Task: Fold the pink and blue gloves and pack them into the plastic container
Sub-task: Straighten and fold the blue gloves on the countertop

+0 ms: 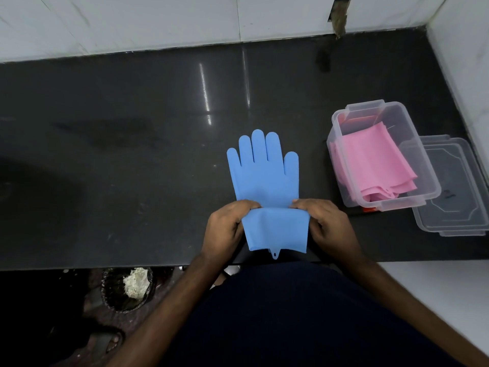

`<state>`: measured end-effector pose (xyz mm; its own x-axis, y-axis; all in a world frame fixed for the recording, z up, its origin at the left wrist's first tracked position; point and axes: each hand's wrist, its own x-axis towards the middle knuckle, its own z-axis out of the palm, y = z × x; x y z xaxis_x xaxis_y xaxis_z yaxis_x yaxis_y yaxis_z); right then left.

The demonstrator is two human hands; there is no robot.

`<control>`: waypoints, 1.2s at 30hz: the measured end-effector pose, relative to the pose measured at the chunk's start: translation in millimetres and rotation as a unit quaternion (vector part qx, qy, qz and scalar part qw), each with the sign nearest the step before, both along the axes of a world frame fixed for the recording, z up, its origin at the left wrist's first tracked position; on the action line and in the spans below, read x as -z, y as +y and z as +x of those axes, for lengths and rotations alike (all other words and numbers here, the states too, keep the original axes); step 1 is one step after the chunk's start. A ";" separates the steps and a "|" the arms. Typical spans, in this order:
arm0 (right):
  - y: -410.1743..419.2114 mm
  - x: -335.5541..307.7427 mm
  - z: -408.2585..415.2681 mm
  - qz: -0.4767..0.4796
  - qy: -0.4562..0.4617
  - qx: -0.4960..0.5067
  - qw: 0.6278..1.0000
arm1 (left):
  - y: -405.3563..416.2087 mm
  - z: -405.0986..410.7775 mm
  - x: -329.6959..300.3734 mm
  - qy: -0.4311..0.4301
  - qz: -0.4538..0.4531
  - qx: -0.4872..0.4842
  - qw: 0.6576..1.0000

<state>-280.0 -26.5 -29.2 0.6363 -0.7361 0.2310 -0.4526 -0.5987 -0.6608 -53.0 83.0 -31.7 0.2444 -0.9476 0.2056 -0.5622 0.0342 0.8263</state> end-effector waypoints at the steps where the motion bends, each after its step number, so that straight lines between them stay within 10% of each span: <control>1: 1.5 -1.5 -0.8 0.003 0.000 0.006 1.000 | -0.8 -0.5 -1.8 -0.006 0.002 0.002 1.000; 19: -21.0 -12.0 29.0 0.058 0.056 0.064 0.995 | -30.4 3.9 -14.2 0.088 0.107 -0.096 0.986; 29: -58.6 -16.0 63.2 0.090 0.238 0.094 0.963 | -60.2 24.7 -22.3 0.325 0.272 -0.116 0.899; 36: -58.0 -20.9 69.0 0.103 0.258 0.123 0.953 | -71.1 24.6 -31.3 0.336 0.323 -0.168 0.868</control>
<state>-211.0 -84.4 -8.4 0.4292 -0.8733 -0.2305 -0.8586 -0.3153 -0.4042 -28.4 11.9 -0.4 0.3887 -0.6636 -0.6392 0.1663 -0.6318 0.7570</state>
